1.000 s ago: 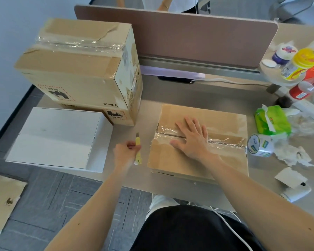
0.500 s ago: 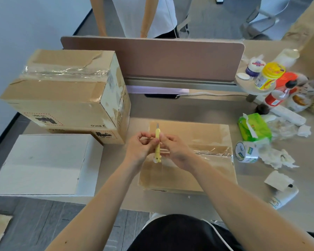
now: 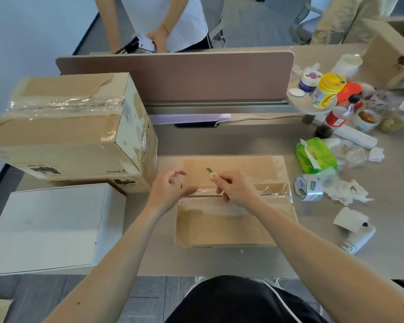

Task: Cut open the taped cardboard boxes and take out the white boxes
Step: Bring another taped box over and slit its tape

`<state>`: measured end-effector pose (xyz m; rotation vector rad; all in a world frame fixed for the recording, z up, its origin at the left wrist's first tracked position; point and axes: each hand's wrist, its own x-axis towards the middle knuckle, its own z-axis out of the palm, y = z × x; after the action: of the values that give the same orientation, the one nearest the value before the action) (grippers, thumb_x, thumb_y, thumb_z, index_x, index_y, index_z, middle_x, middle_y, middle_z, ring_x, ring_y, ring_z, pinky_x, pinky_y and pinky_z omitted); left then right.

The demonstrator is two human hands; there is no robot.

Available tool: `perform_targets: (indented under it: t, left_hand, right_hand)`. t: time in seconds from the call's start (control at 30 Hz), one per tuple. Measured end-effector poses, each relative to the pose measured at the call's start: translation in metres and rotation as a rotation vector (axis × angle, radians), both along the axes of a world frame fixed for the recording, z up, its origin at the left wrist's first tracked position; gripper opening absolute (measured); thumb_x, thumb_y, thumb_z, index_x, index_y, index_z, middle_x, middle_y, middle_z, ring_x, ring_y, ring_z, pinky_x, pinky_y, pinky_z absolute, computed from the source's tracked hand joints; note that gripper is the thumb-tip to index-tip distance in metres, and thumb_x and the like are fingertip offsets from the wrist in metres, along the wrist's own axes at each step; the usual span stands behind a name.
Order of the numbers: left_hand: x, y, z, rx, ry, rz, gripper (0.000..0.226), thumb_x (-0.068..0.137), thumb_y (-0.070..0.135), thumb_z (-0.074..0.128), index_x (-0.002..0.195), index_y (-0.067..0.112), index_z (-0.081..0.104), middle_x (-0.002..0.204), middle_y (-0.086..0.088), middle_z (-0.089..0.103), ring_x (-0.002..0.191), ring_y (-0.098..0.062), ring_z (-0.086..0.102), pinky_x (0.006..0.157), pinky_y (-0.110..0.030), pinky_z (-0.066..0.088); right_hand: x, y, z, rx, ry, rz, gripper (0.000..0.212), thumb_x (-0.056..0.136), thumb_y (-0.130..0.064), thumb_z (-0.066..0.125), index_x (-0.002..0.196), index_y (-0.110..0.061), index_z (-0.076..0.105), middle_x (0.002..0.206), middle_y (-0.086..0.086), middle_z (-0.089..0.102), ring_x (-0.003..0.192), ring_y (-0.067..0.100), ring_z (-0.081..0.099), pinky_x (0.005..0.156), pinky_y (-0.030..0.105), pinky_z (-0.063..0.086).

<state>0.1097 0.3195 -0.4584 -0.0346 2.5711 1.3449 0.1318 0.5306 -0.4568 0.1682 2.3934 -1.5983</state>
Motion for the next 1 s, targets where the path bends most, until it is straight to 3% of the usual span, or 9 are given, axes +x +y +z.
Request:
perform_targets:
  t: [0.13, 0.2, 0.27, 0.37, 0.47, 0.63, 0.77, 0.87, 1.0]
  left_hand:
    - [-0.001, -0.02, -0.023, -0.168, -0.14, -0.294, 0.083, 0.068, 0.037, 0.09, 0.14, 0.037, 0.049, 0.143, -0.002, 0.036, 0.132, -0.022, 0.04, 0.112, -0.037, 0.034]
    - [0.0, -0.024, -0.032, -0.158, -0.184, -0.356, 0.091, 0.069, 0.038, 0.089, 0.147, 0.042, 0.04, 0.155, -0.004, 0.027, 0.141, -0.024, 0.032, 0.117, -0.035, 0.027]
    - [0.0, -0.027, -0.036, -0.15, -0.189, -0.382, 0.095, 0.069, 0.042, 0.089, 0.147, 0.045, 0.035, 0.158, -0.004, 0.023, 0.145, -0.02, 0.026, 0.114, -0.027, 0.022]
    - [0.0, -0.031, -0.039, -0.145, -0.181, -0.396, 0.102, 0.064, 0.052, 0.088, 0.148, 0.046, 0.032, 0.159, -0.004, 0.023, 0.148, -0.016, 0.023, 0.114, -0.025, 0.019]
    - [0.001, -0.033, -0.042, -0.123, -0.207, -0.379, 0.105, 0.058, 0.065, 0.083, 0.147, 0.053, 0.028, 0.159, -0.001, 0.025, 0.146, -0.016, 0.026, 0.12, -0.035, 0.023]
    - [0.002, -0.032, -0.041, -0.111, -0.207, -0.38, 0.103, 0.064, 0.058, 0.085, 0.148, 0.054, 0.025, 0.156, 0.004, 0.031, 0.138, -0.018, 0.034, 0.118, -0.043, 0.03]
    - [0.004, -0.032, -0.043, -0.054, -0.219, -0.359, 0.101, 0.051, 0.074, 0.081, 0.135, 0.07, 0.026, 0.153, 0.008, 0.035, 0.139, -0.012, 0.034, 0.119, -0.042, 0.029]
    - [0.005, -0.033, -0.042, -0.021, -0.232, -0.335, 0.094, 0.057, 0.062, 0.085, 0.13, 0.076, 0.027, 0.151, 0.013, 0.035, 0.138, -0.008, 0.033, 0.119, -0.042, 0.028]
    - [0.009, -0.031, -0.035, -0.006, -0.256, -0.311, 0.093, 0.069, 0.043, 0.088, 0.138, 0.065, 0.029, 0.147, 0.017, 0.034, 0.13, -0.01, 0.035, 0.118, -0.041, 0.03]
  right_hand:
    - [-0.002, -0.003, -0.011, 0.429, 0.191, 0.292, 0.034, 0.094, -0.022, 0.055, 0.062, -0.013, 0.05, 0.06, 0.003, 0.05, 0.062, 0.028, 0.047, 0.063, 0.042, 0.042]
    - [-0.002, -0.011, -0.01, 0.494, 0.22, 0.319, 0.022, 0.091, -0.025, 0.058, 0.074, -0.015, 0.068, 0.07, 0.004, 0.065, 0.07, 0.027, 0.056, 0.068, 0.041, 0.046]
    - [-0.001, -0.02, -0.008, 0.56, 0.233, 0.333, 0.017, 0.088, -0.026, 0.059, 0.088, -0.02, 0.075, 0.084, 0.003, 0.073, 0.08, 0.025, 0.061, 0.071, 0.037, 0.05]
    - [-0.002, -0.032, -0.008, 0.616, 0.252, 0.378, 0.019, 0.083, -0.031, 0.058, 0.072, -0.017, 0.063, 0.079, 0.0, 0.068, 0.074, 0.028, 0.059, 0.065, 0.037, 0.051]
    - [-0.003, -0.041, -0.009, 0.651, 0.268, 0.432, 0.027, 0.085, -0.039, 0.059, 0.078, -0.015, 0.067, 0.088, -0.001, 0.068, 0.078, 0.027, 0.061, 0.067, 0.036, 0.051]
    - [-0.005, -0.047, -0.006, 0.643, 0.275, 0.463, 0.035, 0.09, -0.046, 0.059, 0.081, -0.015, 0.07, 0.091, 0.001, 0.068, 0.079, 0.028, 0.061, 0.069, 0.038, 0.05]
    - [-0.005, -0.05, -0.003, 0.647, 0.254, 0.497, 0.033, 0.092, -0.04, 0.058, 0.067, -0.018, 0.058, 0.081, -0.002, 0.061, 0.072, 0.027, 0.056, 0.065, 0.036, 0.047]
    - [-0.006, -0.053, 0.002, 0.654, 0.257, 0.536, 0.031, 0.092, -0.033, 0.058, 0.065, -0.026, 0.046, 0.081, 0.003, 0.059, 0.072, 0.03, 0.053, 0.064, 0.035, 0.042]
    - [-0.009, -0.053, 0.008, 0.736, 0.286, 0.583, 0.021, 0.094, -0.029, 0.054, 0.083, -0.015, 0.066, 0.099, 0.01, 0.067, 0.084, 0.033, 0.062, 0.066, 0.034, 0.04]
